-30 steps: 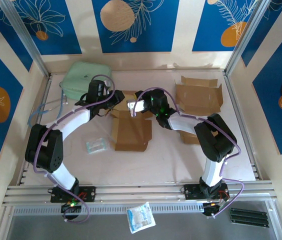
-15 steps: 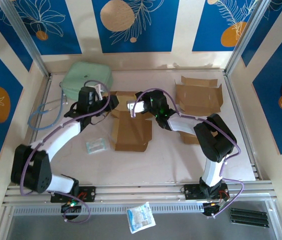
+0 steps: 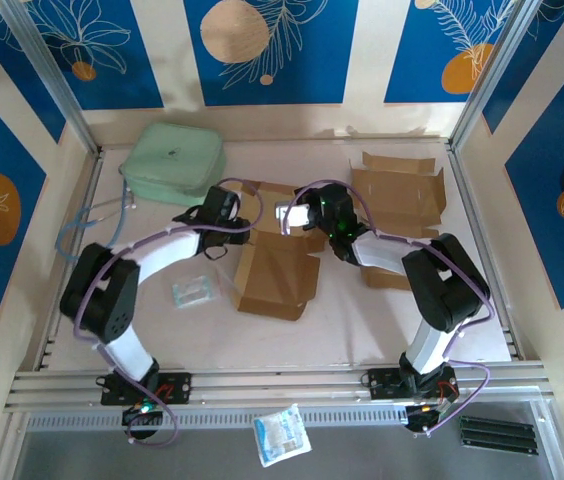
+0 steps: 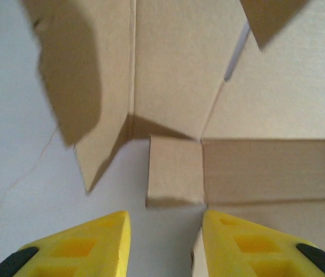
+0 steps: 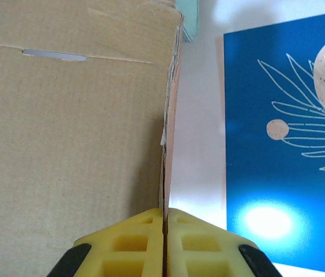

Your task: Fold the paper box

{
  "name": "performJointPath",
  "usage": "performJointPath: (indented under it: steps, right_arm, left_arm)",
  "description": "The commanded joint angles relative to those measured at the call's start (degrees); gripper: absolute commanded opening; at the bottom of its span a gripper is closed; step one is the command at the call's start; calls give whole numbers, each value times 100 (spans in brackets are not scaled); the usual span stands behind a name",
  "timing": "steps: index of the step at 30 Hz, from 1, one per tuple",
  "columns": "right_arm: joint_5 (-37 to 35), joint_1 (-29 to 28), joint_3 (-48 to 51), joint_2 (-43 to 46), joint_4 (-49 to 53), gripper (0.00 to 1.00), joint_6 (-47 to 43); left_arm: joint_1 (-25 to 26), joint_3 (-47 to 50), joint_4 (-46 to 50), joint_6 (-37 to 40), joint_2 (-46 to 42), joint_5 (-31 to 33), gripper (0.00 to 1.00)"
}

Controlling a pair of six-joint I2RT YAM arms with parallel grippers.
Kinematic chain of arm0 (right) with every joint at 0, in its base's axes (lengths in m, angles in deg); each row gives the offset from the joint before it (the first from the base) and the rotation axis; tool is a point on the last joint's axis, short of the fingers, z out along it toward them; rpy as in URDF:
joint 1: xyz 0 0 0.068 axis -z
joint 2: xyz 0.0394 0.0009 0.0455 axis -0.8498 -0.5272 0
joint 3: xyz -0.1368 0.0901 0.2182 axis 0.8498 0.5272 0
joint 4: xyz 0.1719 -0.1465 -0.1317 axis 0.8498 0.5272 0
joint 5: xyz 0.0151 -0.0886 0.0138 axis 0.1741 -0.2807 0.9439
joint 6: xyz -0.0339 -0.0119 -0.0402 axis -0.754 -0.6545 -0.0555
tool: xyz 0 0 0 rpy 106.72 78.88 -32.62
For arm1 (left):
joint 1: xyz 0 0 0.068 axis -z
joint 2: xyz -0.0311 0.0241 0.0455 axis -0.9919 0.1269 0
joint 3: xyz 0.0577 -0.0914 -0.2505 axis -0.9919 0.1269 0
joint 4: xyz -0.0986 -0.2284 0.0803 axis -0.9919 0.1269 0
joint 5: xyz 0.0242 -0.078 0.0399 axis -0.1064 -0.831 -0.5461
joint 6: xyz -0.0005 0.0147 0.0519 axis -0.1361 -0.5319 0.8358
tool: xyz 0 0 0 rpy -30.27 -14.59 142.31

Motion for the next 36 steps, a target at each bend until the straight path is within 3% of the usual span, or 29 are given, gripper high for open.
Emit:
performJointPath:
  steps: [1, 5, 15, 22, 26, 28, 36]
  right_arm:
    - [-50, -39, 59, 295, 23, 8, 83]
    - [-54, -17, 50, 319, 55, 8, 113]
    - [-230, 22, -160, 136, -113, 8, 121]
    - [-245, 9, -188, 154, -51, 9, 151]
    - [-272, 22, -170, 169, -60, 9, 182]
    - [-270, 22, -175, 169, -58, 9, 218]
    - [-272, 9, -223, 161, -34, 9, 235]
  left_arm:
    - [-26, -633, 90, 238, 465, -227, 42]
    - [-30, -832, 191, 133, 789, 40, 50]
    - [-56, -1071, 580, -38, 1300, -1587, 49]
    - [-56, -1133, 594, -58, 1155, -1399, 41]
    - [-34, -1013, 658, -12, 857, -371, 55]
    - [-56, -1048, 737, 51, 915, -95, 56]
    - [-74, -1472, 1077, 5, 1477, -764, 57]
